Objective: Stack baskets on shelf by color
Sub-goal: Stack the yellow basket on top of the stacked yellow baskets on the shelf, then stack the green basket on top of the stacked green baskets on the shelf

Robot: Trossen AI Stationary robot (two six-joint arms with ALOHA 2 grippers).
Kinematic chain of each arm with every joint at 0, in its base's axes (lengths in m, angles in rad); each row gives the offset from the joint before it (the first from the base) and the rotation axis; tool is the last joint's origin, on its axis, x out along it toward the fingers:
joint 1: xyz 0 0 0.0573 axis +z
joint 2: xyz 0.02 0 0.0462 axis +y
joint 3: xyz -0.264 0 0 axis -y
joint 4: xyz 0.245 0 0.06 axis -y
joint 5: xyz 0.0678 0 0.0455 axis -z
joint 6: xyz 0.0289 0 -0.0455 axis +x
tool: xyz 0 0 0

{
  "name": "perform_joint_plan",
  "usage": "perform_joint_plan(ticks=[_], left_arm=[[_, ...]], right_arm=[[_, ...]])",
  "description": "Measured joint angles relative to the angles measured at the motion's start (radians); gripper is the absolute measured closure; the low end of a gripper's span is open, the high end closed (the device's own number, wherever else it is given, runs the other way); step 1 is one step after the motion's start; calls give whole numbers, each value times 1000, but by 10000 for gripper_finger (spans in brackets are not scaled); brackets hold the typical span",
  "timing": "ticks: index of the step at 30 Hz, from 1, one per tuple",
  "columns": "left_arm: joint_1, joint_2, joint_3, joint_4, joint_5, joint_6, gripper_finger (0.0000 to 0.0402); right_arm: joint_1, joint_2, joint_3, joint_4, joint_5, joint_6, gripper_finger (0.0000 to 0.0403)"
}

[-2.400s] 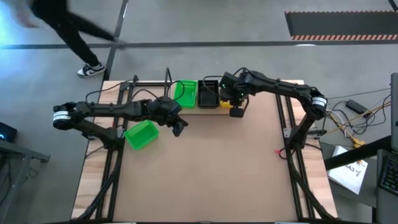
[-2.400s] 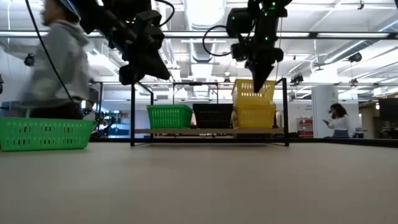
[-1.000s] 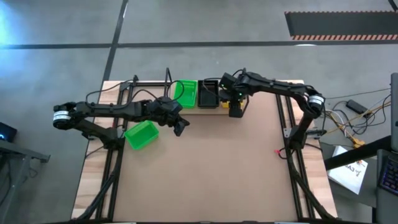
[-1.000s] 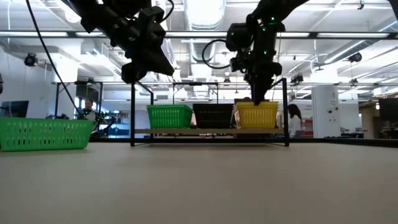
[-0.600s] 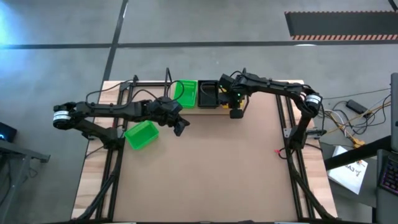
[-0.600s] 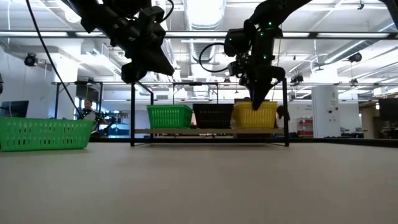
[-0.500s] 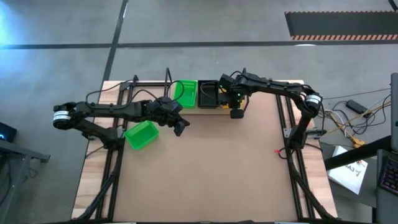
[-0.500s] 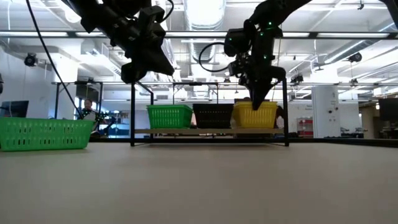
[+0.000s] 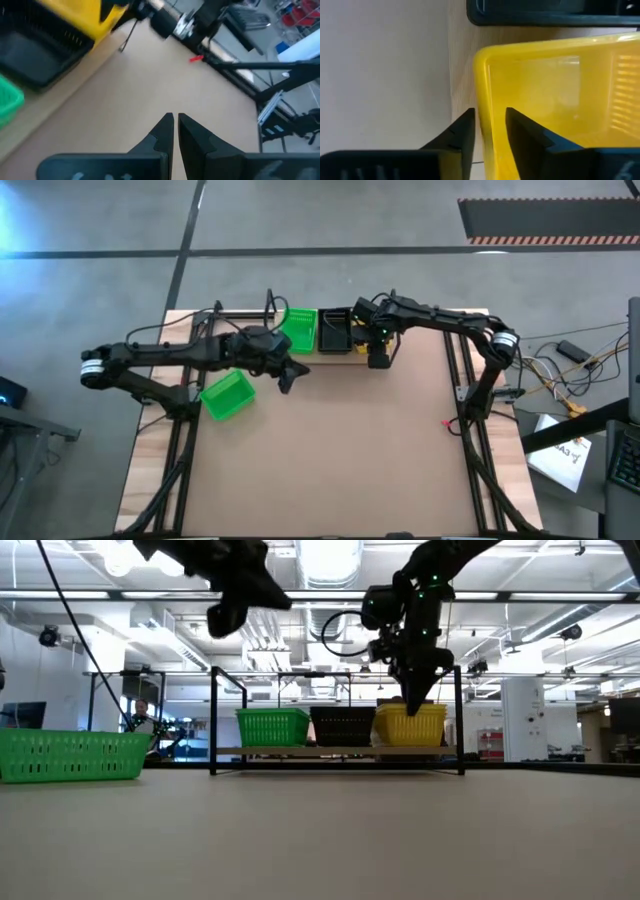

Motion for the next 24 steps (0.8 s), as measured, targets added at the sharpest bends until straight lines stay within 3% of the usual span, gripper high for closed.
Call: perform_joint_plan(ticks=[3, 7, 10, 14, 19, 22, 24], left_arm=[[-5, -11, 59, -99, 0, 5, 393], [-25, -10, 165, -359, -47, 45, 393], [-51, -8, 246, -541, -102, 54, 393], [-90, -8, 301, -738, -104, 39, 393], [-138, -21, 262, -913, -31, -52, 393], [-153, -20, 225, -1036, 17, -26, 393], [-153, -16, 193, -1100, 111, 30, 393]], right_arm=[[0, -12, 4, -9, -3, 23, 272], [0, -55, 18, 3, -19, 78, 249], [0, -101, 18, 53, -66, 158, 245], [11, -152, 8, 138, -148, 294, 251], [70, -187, 6, 197, -178, 363, 263], [115, -197, 6, 216, -179, 368, 270], [144, -199, 6, 226, -178, 369, 275]])
